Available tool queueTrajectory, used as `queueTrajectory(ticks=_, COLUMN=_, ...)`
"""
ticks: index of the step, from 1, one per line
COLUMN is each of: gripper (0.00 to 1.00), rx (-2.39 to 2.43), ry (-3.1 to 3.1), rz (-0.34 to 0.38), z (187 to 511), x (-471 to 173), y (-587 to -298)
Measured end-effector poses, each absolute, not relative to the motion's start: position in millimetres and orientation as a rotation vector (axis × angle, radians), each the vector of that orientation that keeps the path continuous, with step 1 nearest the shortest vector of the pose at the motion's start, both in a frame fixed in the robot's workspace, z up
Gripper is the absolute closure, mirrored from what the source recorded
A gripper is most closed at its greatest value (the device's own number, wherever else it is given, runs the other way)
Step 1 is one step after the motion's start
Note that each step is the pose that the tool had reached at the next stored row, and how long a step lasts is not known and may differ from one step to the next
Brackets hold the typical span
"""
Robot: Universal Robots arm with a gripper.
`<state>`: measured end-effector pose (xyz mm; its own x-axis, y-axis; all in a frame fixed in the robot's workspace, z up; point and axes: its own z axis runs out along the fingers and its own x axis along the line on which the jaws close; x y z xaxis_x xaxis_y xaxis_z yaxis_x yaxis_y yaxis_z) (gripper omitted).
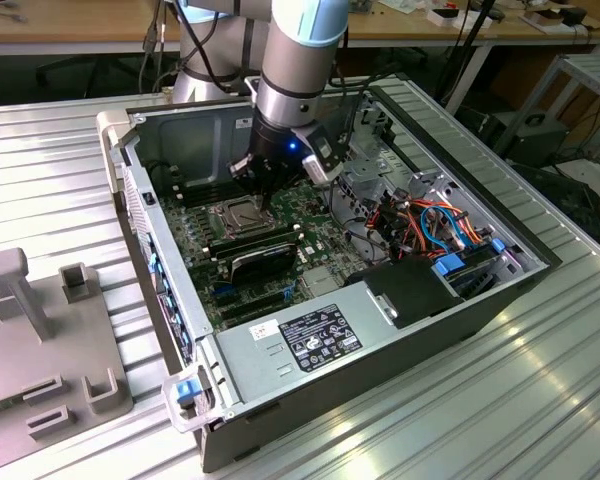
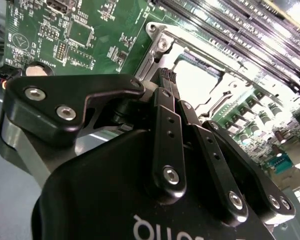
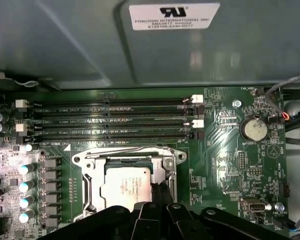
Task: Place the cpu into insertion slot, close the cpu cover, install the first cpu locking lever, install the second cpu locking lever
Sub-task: 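Install the second cpu locking lever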
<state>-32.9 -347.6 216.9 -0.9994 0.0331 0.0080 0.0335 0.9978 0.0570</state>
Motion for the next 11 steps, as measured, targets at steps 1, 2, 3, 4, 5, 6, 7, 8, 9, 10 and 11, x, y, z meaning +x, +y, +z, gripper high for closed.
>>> queueTrajectory(ticks=1, gripper=0.89, rx=-0.052, ry=-3.133, rz=-0.088, z=217.7, x=-32.9, y=-347.9)
queueTrajectory(ticks=2, gripper=0.89, rx=-0.052, ry=-3.133, rz=-0.088, z=218.9, x=-32.9, y=-348.0)
queueTrajectory(ticks=3, gripper=0.89, rx=-0.052, ry=-3.133, rz=-0.088, z=219.6, x=-32.9, y=-348.1)
queueTrajectory(ticks=4, gripper=0.89, rx=-0.052, ry=-3.133, rz=-0.088, z=220.3, x=-32.9, y=-348.3)
queueTrajectory(ticks=5, gripper=0.89, rx=-0.052, ry=-3.133, rz=-0.088, z=221.1, x=-32.9, y=-348.5)
queueTrajectory(ticks=6, gripper=0.89, rx=-0.052, ry=-3.133, rz=-0.087, z=222.0, x=-32.8, y=-348.8)
queueTrajectory(ticks=7, gripper=0.89, rx=-0.052, ry=-3.133, rz=-0.085, z=222.4, x=-32.8, y=-349.3)
queueTrajectory(ticks=8, gripper=0.89, rx=-0.052, ry=-3.133, rz=-0.084, z=222.7, x=-32.8, y=-349.9)
queueTrajectory(ticks=9, gripper=0.89, rx=-0.052, ry=-3.133, rz=-0.083, z=222.9, x=-32.9, y=-351.1)
queueTrajectory(ticks=10, gripper=0.89, rx=-0.052, ry=-3.133, rz=-0.083, z=222.9, x=-32.8, y=-352.0)
queueTrajectory(ticks=11, gripper=0.89, rx=-0.052, ry=-3.132, rz=-0.083, z=222.9, x=-32.8, y=-353.3)
